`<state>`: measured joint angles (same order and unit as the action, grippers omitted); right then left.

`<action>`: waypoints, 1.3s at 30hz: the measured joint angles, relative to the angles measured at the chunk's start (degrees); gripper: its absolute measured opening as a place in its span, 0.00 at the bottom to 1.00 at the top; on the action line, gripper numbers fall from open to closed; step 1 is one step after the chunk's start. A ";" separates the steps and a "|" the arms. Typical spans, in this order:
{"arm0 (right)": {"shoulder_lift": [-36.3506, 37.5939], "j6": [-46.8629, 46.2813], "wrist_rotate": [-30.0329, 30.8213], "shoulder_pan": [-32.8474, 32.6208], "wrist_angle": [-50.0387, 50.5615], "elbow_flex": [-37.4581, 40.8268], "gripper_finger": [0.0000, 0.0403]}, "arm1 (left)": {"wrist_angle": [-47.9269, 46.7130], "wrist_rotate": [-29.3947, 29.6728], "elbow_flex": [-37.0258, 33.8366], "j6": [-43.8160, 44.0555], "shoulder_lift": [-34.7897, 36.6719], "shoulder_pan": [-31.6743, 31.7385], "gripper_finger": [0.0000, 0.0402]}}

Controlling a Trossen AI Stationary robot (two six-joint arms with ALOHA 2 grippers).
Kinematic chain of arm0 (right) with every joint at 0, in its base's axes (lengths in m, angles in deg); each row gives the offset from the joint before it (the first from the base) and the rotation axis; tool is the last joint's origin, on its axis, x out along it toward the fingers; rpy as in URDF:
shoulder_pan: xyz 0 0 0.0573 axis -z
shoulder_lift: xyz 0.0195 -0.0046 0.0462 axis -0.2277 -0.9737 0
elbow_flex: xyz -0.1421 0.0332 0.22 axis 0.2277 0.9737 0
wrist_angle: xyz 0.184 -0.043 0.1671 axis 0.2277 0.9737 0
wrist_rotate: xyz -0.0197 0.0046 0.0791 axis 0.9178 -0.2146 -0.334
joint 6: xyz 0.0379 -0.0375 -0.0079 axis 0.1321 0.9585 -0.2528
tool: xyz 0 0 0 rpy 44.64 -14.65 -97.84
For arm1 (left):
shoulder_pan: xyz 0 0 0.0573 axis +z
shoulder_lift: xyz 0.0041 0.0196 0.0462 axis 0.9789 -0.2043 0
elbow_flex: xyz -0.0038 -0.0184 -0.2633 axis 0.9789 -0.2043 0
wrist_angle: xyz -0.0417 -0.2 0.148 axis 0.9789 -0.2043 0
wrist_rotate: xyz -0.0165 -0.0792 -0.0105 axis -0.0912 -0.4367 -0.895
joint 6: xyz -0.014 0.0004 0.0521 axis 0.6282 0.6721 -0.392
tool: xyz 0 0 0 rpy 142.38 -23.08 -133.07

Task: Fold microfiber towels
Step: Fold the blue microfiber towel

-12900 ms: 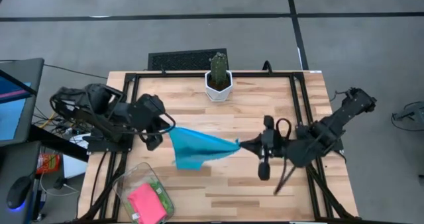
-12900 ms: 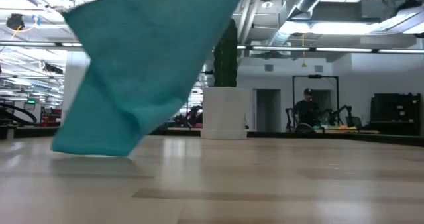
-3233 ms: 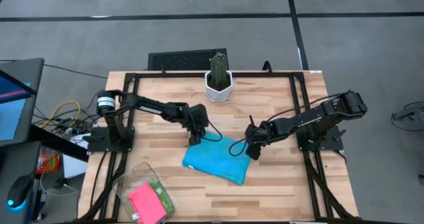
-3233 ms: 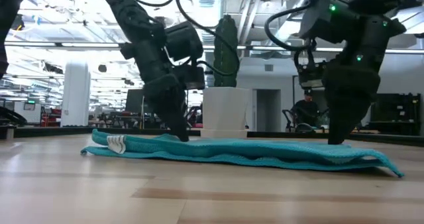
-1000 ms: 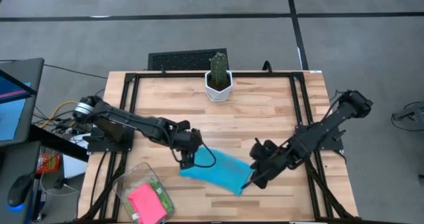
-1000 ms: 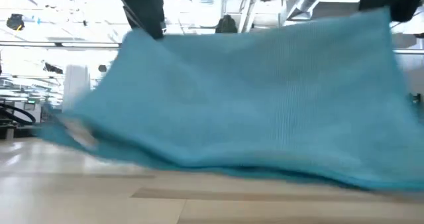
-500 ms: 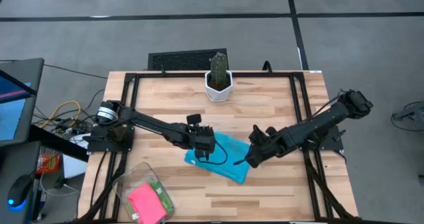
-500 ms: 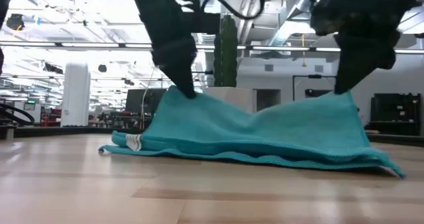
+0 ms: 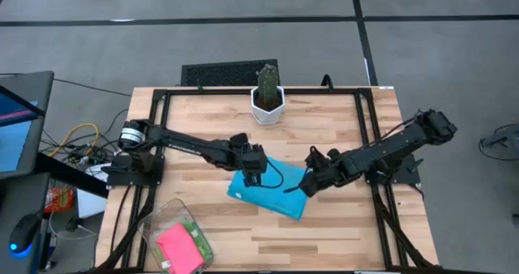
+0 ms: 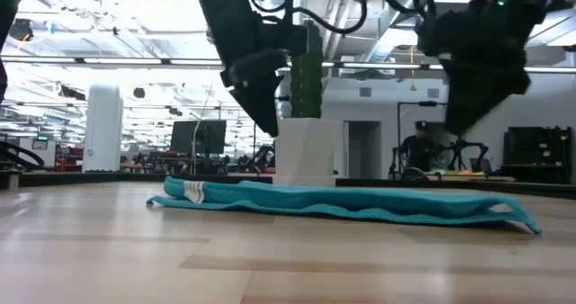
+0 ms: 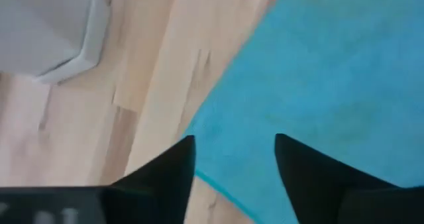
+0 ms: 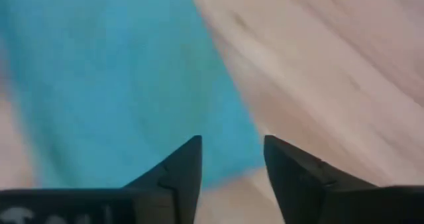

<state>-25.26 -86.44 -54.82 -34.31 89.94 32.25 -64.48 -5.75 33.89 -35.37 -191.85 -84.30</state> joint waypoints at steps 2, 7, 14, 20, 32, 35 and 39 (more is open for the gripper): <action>0.44 0.20 3.73 -1.67 -4.42 0.00 0.48 | 0.59 -1.12 0.15 5.19 0.44 0.14 0.55; -0.99 6.03 9.00 -8.50 -22.51 -0.08 0.45 | 14.11 -13.85 -4.38 6.70 1.38 -2.52 0.56; -11.53 4.36 13.66 -14.84 -32.47 0.02 0.32 | 22.71 -14.61 -13.97 11.69 1.31 -8.54 0.45; -20.45 0.97 12.17 -16.50 -40.07 -0.04 0.21 | 24.40 -12.13 -18.94 17.48 1.29 -12.67 0.37; -26.11 -3.67 8.63 -17.11 -40.53 -0.22 0.16 | 22.36 -9.50 -18.94 19.95 1.29 -17.94 0.32; -25.05 -3.64 7.57 -17.03 -40.52 -0.10 0.16 | 22.07 -10.37 -18.95 20.26 2.11 -18.61 0.32; -19.15 0.66 7.25 -17.24 -41.18 -0.09 0.16 | 22.22 -12.13 -18.27 20.54 7.83 -18.52 0.32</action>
<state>-44.42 -85.78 -47.57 -51.55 48.76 32.16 -42.25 -17.87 15.62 -14.83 -184.02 -102.82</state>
